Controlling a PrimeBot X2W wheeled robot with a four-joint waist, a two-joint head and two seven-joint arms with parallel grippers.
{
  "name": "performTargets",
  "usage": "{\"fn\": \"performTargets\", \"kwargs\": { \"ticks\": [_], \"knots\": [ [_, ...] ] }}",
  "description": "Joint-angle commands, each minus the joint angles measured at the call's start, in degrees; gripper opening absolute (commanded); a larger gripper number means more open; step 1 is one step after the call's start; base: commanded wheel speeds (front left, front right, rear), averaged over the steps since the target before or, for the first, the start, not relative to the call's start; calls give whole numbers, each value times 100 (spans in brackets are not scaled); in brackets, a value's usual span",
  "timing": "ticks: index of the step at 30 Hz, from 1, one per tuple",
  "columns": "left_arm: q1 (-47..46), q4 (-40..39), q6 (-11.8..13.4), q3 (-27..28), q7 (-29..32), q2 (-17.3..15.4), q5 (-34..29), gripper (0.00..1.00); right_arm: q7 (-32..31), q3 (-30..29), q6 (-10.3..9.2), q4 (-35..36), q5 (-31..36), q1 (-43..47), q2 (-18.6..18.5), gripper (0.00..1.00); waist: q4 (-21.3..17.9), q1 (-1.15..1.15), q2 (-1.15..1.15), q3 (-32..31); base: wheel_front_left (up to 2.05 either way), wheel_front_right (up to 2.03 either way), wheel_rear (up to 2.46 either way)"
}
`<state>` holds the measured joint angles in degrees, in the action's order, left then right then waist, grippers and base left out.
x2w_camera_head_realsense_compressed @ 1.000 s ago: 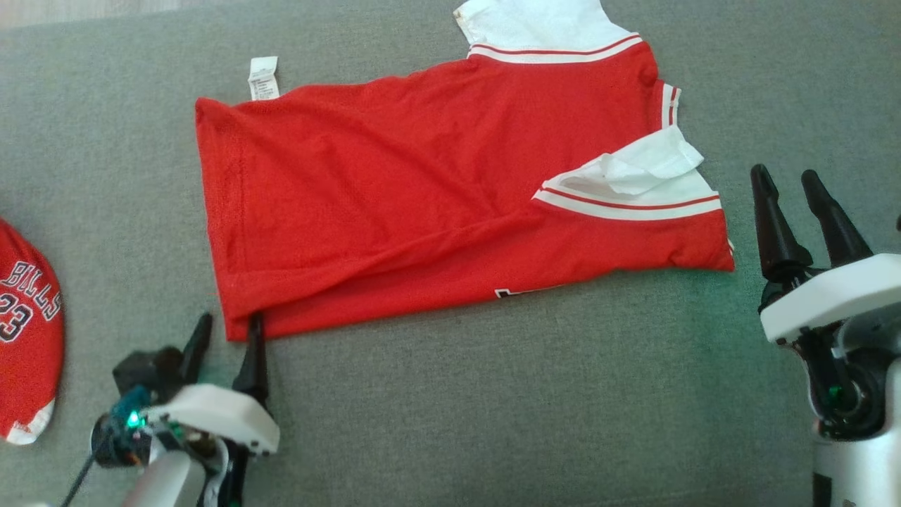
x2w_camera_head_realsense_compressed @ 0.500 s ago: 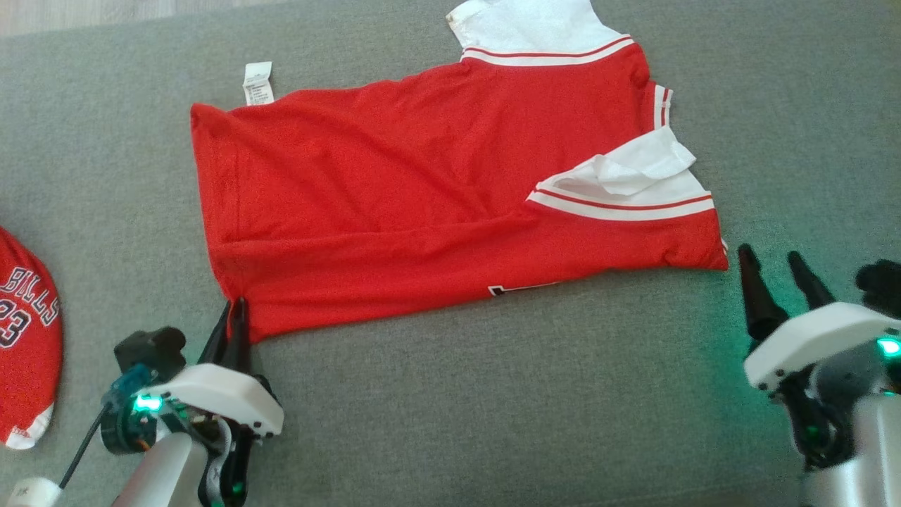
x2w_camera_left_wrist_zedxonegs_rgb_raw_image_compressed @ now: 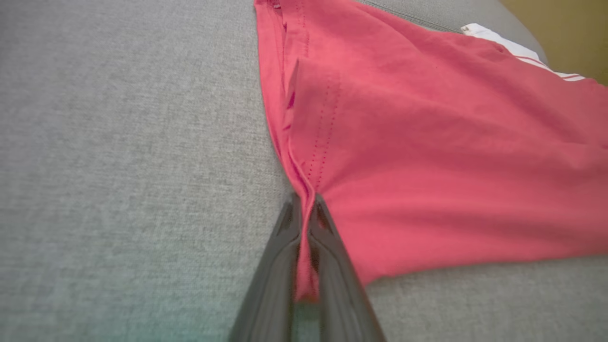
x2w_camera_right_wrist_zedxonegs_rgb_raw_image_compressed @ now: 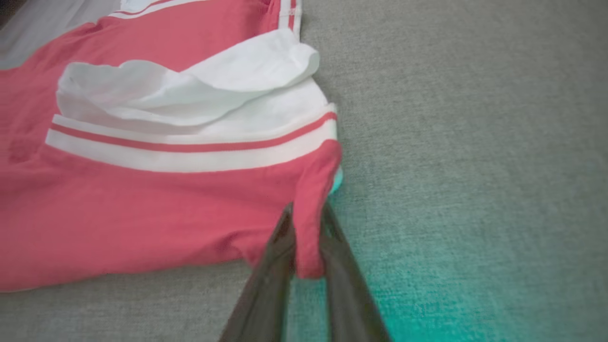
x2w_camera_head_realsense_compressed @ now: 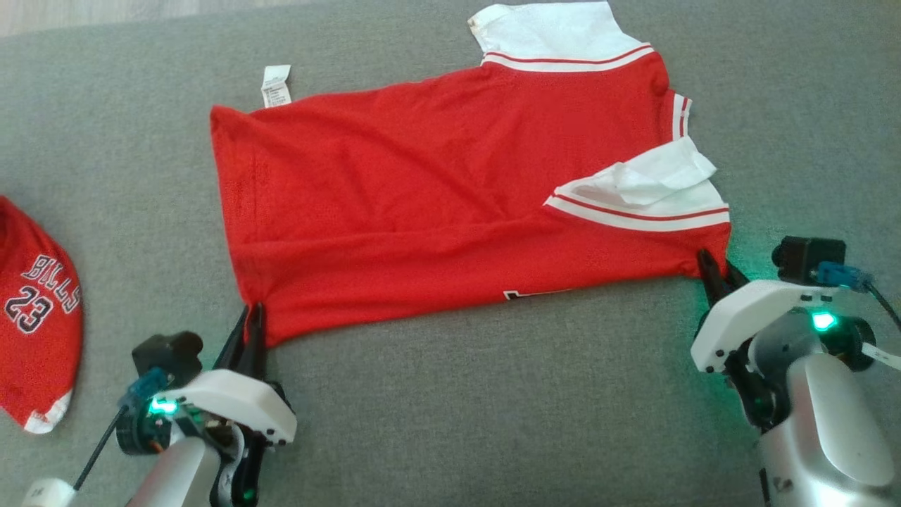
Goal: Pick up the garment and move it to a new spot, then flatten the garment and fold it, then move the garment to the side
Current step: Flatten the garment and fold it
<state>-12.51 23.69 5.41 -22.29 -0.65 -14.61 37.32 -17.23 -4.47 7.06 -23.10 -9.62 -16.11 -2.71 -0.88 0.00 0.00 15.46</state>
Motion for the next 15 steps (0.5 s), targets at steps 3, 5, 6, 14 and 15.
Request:
{"fn": "performTargets", "kwargs": {
  "ticks": [3, 5, 6, 14, 15],
  "knots": [
    [249, -23, -8, 122, -7, -120, 20, 0, -21, -17, 43, 201, 21, 84, -17, 0, 43, 0, 0, -79, 0, 0, 0],
    [296, -125, 7, 145, -21, -178, 22, 0, -64, -103, 43, 425, -28, 251, -17, 0, 46, 0, 0, -138, 0, 0, 0],
    [333, -196, 15, 146, 3, -215, 22, 0, -115, -138, 43, 574, -50, 360, -17, 0, 42, 0, 0, -169, 0, 0, 0],
    [916, -1012, 244, 149, 440, -645, 18, 0, -966, -318, 43, 2136, -255, 1566, -17, 0, -6, 0, 0, -319, 0, 0, 0],
    [1007, -1105, 294, 155, 511, -686, 31, 0, -1089, -324, 43, 2313, -307, 1723, -17, 0, -12, 0, 0, -323, 0, 0, 0]
  ]
}}
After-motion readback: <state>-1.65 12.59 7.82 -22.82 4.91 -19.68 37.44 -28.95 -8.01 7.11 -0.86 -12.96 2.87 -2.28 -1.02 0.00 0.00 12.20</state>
